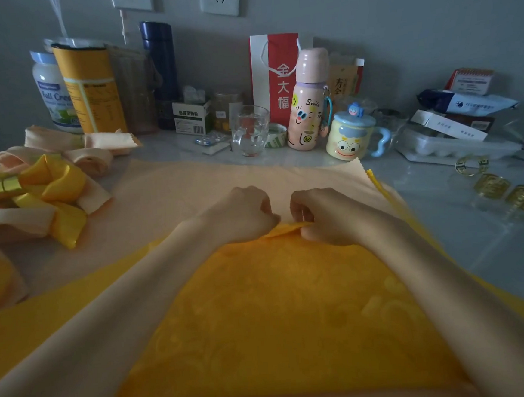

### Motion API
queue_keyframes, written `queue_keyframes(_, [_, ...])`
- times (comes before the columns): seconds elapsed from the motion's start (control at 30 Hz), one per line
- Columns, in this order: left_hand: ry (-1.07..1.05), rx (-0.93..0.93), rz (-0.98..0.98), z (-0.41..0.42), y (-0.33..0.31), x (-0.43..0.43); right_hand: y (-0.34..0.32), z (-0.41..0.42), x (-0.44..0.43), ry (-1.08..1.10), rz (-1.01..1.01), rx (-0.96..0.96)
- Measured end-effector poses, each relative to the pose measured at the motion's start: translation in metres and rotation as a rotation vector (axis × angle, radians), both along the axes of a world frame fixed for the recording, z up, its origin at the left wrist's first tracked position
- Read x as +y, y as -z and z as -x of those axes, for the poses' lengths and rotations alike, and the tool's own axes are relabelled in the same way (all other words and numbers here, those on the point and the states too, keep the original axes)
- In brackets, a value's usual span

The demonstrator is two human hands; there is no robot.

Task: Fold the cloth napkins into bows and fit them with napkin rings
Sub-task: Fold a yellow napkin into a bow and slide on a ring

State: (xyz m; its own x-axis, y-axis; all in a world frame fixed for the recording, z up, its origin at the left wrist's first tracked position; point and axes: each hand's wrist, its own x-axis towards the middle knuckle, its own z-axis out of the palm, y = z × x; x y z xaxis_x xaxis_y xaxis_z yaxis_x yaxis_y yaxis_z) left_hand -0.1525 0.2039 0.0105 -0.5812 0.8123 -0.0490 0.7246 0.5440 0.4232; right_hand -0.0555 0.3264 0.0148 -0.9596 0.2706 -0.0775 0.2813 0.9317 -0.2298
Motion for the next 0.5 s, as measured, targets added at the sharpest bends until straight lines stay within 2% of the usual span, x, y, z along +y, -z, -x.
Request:
queue_keyframes(0.17, [0.001,-0.084,0.087,0.003,0.006,-0.003,-0.018,-0.008,-0.007,0.045,-0.003,-0.251])
queue_keyframes(0.2, [0.021,-0.082,0.091,0.003,0.007,-0.004,-0.019,-0.007,-0.009,0.052,-0.037,-0.201])
queue_keyframes(0.3, [0.044,-0.074,0.086,0.002,0.008,-0.005,-0.001,0.003,-0.021,0.08,-0.112,0.2])
queue_keyframes(0.33, [0.043,-0.067,0.085,0.002,0.01,-0.005,0.011,0.008,-0.027,0.047,-0.109,0.254])
queue_keyframes(0.4, [0.038,-0.055,0.093,0.004,0.015,-0.005,0.038,0.016,-0.033,-0.051,-0.099,0.21])
queue_keyframes(0.5, [0.035,-0.112,0.085,0.005,0.016,-0.006,0.053,0.013,-0.024,0.029,-0.059,0.093])
